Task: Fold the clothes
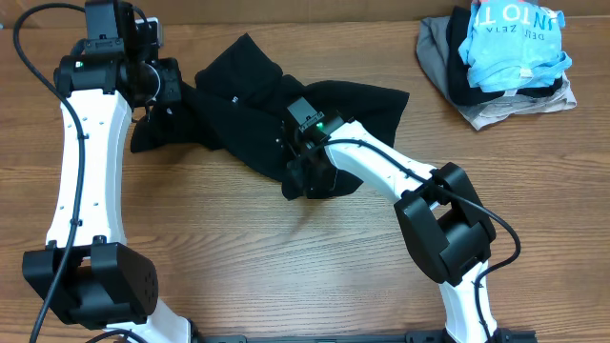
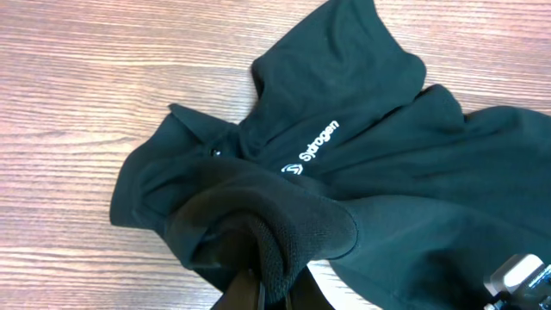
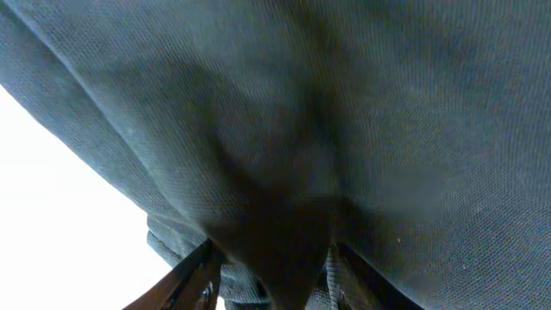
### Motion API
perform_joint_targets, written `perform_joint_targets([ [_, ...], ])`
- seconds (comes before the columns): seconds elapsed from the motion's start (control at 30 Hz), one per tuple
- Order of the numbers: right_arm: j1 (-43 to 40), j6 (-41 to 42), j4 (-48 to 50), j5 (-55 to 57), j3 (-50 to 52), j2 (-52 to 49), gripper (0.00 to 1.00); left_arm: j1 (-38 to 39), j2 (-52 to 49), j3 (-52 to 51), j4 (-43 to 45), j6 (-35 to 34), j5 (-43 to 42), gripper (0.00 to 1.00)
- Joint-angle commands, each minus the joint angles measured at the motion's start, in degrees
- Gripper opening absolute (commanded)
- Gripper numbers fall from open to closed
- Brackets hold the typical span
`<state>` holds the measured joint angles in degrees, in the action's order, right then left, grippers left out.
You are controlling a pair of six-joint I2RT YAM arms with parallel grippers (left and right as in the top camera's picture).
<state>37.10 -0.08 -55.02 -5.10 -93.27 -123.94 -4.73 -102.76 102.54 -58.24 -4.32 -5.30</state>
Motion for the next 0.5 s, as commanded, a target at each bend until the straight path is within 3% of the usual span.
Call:
perform_joint_targets([
  [0.0,-0.5,-0.2,-0.3,0.6,1.6,-0.4,0.43,-0.2,1.9,1.1,0.0,0.1,1.3,0.04],
  [0.17,-0.7,-0.1,-0.6,0.6,3.4,-0.4,0.39,-0.2,1.9,1.1,0.0,0.1,1.3,0.04],
  [0.23,-1.2,0.7,-0.6,0.6,3.4,-0.4,0.27,-0.2,1.9,1.1,0.0,0.1,1.3,0.04],
  [0.3,-2.0,2.4,-0.5,0.9,3.4,-0.4,0.04,-0.2,1.9,1.1,-0.1,0.1,1.3,0.04],
  [0.47,-5.7,5.0,-3.4,0.7,1.6,0.4,0.04,-0.4,3.1,1.4,-0.5,2.0,1.5,0.04],
])
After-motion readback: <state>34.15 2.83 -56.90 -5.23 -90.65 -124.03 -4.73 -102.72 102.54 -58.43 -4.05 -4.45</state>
